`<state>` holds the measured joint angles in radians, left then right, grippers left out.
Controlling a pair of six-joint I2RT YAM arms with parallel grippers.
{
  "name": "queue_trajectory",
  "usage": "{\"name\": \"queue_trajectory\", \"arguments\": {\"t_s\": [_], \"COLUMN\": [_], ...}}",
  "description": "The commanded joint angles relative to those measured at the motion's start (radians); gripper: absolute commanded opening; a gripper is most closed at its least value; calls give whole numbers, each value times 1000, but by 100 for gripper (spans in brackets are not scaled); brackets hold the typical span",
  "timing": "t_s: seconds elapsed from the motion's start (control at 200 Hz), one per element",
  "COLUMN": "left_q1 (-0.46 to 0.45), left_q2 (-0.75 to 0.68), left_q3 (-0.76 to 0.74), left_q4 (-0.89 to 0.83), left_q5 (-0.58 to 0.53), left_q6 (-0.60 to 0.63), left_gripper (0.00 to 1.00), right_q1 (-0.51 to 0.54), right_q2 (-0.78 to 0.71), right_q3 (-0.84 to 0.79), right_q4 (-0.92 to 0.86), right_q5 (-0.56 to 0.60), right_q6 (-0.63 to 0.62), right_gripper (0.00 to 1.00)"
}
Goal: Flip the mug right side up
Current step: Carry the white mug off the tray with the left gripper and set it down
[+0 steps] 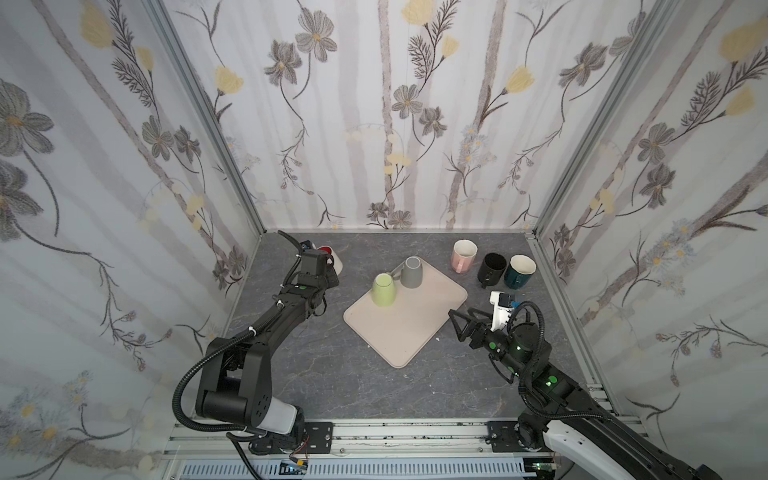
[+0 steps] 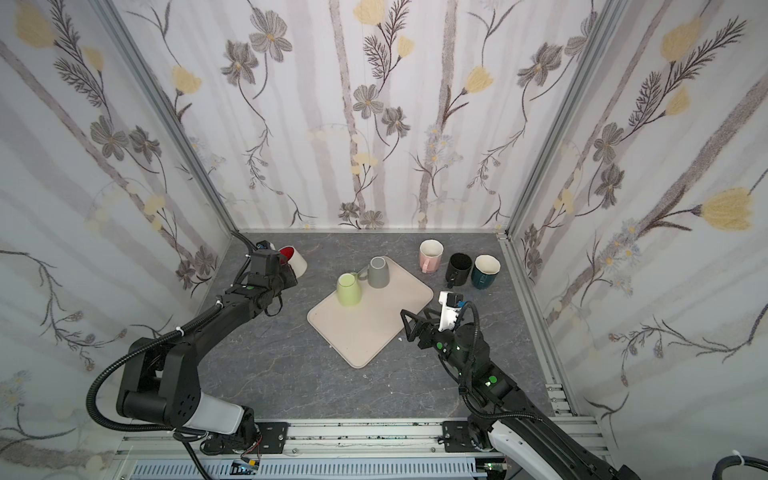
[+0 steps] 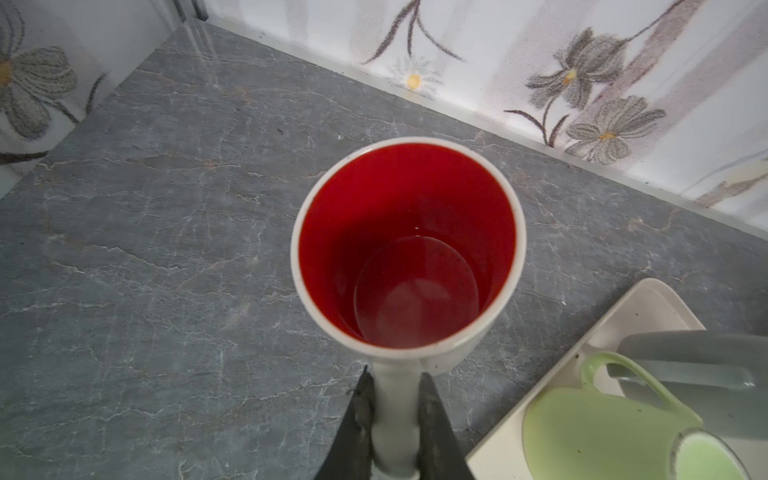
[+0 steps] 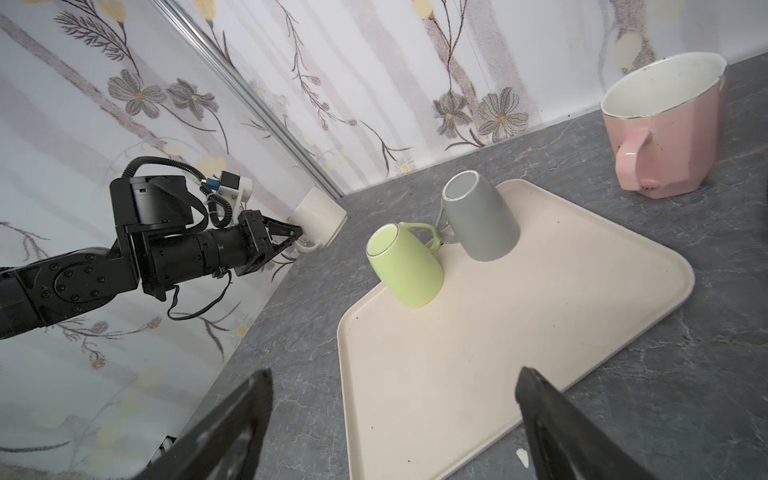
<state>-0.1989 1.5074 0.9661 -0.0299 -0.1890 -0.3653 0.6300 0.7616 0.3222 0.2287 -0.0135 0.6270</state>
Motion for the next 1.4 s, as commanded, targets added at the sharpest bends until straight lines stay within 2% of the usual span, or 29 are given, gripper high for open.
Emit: {"name": "queue_trajectory", "arguments": {"t_s": [0.0, 0.275, 0.6, 0.714, 0.789, 0.889, 0.954, 0.989, 1.224, 1.394], "left_q1": [13, 17, 18, 17, 16, 14, 12, 11, -22, -72], "left_q2": [49, 192, 318, 319, 307, 291, 283, 277, 144, -36], "left_q3": [35, 114, 207, 208, 197, 181, 174, 171, 94, -18], "left_q4": [111, 113, 75, 72, 73, 73, 72, 65, 55, 75], "left_q5": [-74, -113, -114, -106, -94, -85, -77, -78, -93, -117], "left_q6": [37, 81, 80, 62, 57, 52, 45, 38, 3, -15], "left_gripper": [0, 0, 0, 56, 79, 84, 97, 100, 100, 100], "right_q1": [-9, -39, -59, -62, -63, -67, -71, -75, -91, -103], "right_q2": [-31, -71, -25, -9, -4, 3, 9, 14, 91, 151], "right_q3": [-26, -53, -61, -61, -60, -58, -54, -52, 8, 72], "right_q4": [-15, -66, -43, -33, -29, -29, -28, -28, -64, -116], "right_q5": [34, 76, 67, 52, 50, 51, 53, 53, 17, -3], "right_q6": [-5, -21, -39, -39, -38, -38, -31, -28, -5, -8], "right_gripper": [94, 98, 100, 100, 100, 100, 100, 100, 100, 100]}}
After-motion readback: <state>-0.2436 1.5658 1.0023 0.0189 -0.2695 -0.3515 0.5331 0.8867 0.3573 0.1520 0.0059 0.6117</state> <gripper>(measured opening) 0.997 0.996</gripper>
